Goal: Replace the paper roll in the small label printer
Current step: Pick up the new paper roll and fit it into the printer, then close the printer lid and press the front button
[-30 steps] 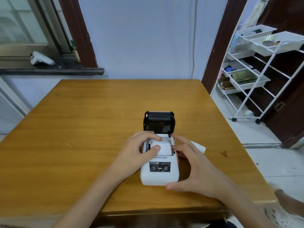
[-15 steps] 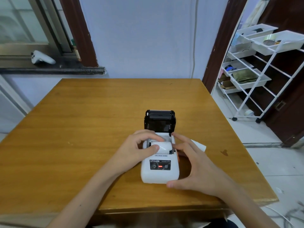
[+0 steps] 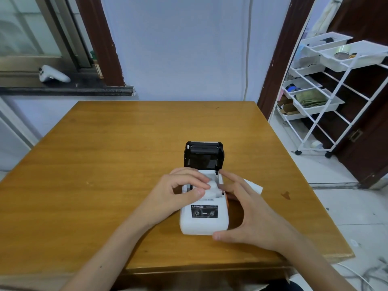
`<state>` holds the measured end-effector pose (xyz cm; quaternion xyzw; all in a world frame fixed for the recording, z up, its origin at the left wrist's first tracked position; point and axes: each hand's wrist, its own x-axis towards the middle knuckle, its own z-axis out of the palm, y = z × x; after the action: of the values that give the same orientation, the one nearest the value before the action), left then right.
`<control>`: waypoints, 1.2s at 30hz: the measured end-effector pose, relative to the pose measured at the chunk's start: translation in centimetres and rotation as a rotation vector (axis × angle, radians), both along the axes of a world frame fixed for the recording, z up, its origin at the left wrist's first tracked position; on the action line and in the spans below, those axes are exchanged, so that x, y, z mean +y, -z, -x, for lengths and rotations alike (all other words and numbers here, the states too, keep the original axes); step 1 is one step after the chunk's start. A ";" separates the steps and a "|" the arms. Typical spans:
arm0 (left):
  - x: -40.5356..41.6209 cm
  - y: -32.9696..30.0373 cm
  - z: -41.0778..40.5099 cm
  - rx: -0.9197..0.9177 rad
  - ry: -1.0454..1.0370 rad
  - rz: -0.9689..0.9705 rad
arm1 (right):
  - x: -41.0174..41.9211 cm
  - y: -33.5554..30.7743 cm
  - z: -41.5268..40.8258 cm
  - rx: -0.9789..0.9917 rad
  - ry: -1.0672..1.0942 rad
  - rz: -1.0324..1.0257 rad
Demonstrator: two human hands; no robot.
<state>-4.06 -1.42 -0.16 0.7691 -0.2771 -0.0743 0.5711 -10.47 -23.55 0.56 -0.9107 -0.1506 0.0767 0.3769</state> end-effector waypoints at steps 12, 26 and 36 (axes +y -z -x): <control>0.0 0.4 0.6 -0.057 -0.023 -0.064 | -0.4 0.7 -0.3 -0.027 0.024 -0.286; 0.4 0.6 0.3 0.134 -0.003 0.022 | 3.4 -0.2 -5.3 -0.010 0.234 -0.800; 0.7 0.7 0.1 0.129 0.025 -0.001 | 2.7 0.0 -3.7 -0.158 0.224 -0.770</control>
<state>-4.14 -0.76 -0.88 0.7596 -0.2492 -0.1309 0.5863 -6.77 -20.90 0.56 -0.7169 -0.0966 -0.0972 0.6836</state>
